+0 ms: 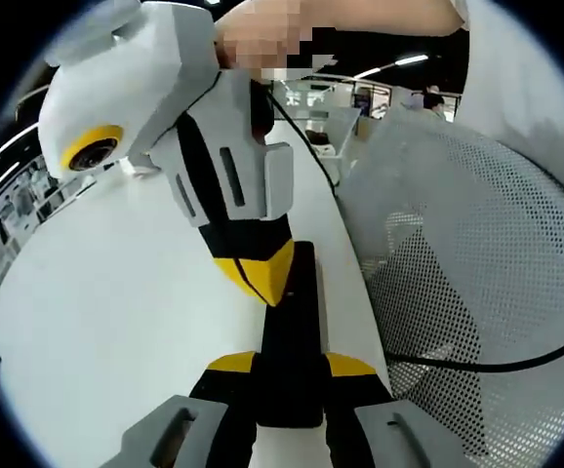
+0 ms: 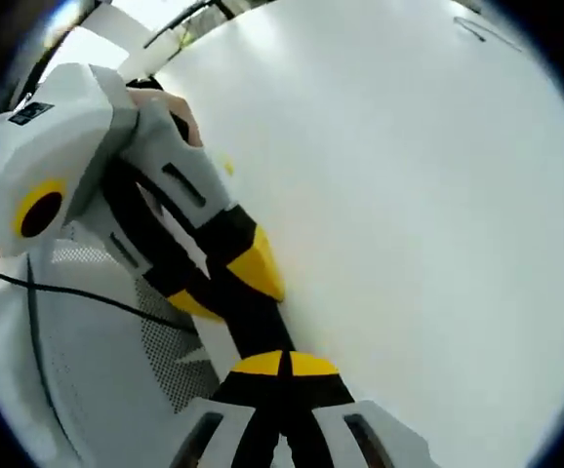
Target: Press the specified remote control buttons in sequence, fully releasing each button before pressing the next.
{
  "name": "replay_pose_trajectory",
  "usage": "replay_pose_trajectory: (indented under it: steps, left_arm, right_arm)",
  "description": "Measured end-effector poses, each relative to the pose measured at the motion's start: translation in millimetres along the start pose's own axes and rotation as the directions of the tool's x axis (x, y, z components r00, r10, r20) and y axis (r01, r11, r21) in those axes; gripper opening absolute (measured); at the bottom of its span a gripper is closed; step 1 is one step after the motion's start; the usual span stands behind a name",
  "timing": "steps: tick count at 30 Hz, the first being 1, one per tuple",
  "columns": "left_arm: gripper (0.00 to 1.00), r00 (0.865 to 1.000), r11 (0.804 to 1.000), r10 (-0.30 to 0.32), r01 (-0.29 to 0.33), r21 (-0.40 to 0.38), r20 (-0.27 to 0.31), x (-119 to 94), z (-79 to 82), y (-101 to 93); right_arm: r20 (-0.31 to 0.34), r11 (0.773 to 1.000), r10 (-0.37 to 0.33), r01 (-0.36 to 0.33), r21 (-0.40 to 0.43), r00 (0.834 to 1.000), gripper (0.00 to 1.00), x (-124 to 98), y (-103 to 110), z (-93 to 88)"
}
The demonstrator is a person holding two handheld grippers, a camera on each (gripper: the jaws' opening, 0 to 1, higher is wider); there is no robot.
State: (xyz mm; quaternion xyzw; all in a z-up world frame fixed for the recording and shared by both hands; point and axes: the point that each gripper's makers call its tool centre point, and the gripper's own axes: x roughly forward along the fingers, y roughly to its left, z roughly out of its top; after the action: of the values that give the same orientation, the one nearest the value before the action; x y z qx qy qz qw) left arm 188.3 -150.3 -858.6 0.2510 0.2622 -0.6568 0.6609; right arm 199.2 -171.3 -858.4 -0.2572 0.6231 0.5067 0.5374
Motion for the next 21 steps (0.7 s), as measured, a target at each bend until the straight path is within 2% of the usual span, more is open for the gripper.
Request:
replay_pose_trajectory:
  steps: [2, 5, 6, 7, 9, 10, 11, 12, 14, 16, 18, 19, 21]
  left_arm:
    - [0.24, 1.0, 1.0, 0.001, -0.001, -0.003, 0.003, 0, 0.0, 0.2]
    - [0.24, 1.0, 1.0, -0.001, 0.001, -0.002, 0.004, 0, 0.3, 0.1]
    - [0.24, 1.0, 1.0, -0.001, 0.001, -0.001, 0.004, 0, 0.3, 0.1]
    - [0.24, 1.0, 1.0, -0.001, 0.001, 0.0, 0.003, 0, 0.4, 0.3]
    - [0.24, 1.0, 1.0, -0.001, 0.001, -0.001, 0.003, 0, 0.4, 0.4]
    - [0.24, 1.0, 1.0, -0.001, 0.001, -0.001, 0.002, 0, 0.5, 0.4]
    - [0.24, 1.0, 1.0, -0.001, 0.001, 0.0, 0.002, 0, 0.5, 0.5]
    - [0.24, 1.0, 1.0, -0.001, 0.001, 0.0, 0.002, 0, 0.5, 0.5]
    - [0.24, 1.0, 1.0, -0.002, 0.002, 0.0, 0.004, 0, 0.5, 0.5]
    - [0.24, 1.0, 1.0, -0.002, 0.002, 0.0, 0.003, 1, 0.3, 0.5]
    - [0.24, 1.0, 1.0, -0.001, 0.001, -0.002, 0.004, 1, 0.3, 0.6]
    - [0.24, 1.0, 1.0, -0.001, 0.001, -0.002, 0.004, 1, 0.3, 0.7]
    - [0.24, 1.0, 1.0, -0.001, 0.001, -0.001, 0.004, 1, 0.3, 0.8]
  right_arm:
    - [0.024, 1.0, -0.015, 0.015, -0.009, 1.0, 0.0, -1, 0, -1.7]
    - [0.108, 0.996, -0.064, 0.07, -0.052, 0.992, 0.0, -2, -1, -0.3]
    - [0.147, 0.989, -0.093, 0.109, -0.102, 0.985, 0.0, -2, -1, -0.6]
    - [0.16, 0.986, -0.102, 0.122, -0.118, 0.982, 0.0, -3, 0, -0.8]
    - [0.223, 0.965, -0.137, 0.18, -0.19, 0.965, 0.0, -4, 1, -1.1]
    - [0.231, 0.962, -0.144, 0.191, -0.193, 0.962, 0.0, -4, 1, -1.2]
    - [0.271, 0.958, -0.159, 0.215, -0.191, 0.949, 0.0, -4, 3, 0.9]
    - [0.32, 0.965, -0.144, 0.204, -0.165, 0.936, 0.0, -4, 8, 6.6]
    - [0.352, 0.977, -0.099, 0.158, -0.144, 0.931, 0.0, -3, 19, 11.6]
    - [0.342, 0.969, -0.11, 0.177, -0.173, 0.933, 0.0, -2, 22, 11.9]
    - [0.302, 0.95, -0.15, 0.221, -0.219, 0.942, 0.0, 0, 17, 8.9]
    - [0.305, 0.945, -0.15, 0.227, -0.237, 0.941, 0.0, 0, 19, 10.1]
    - [0.29, 0.943, -0.154, 0.229, -0.243, 0.944, 0.0, 0, 20, 8.7]
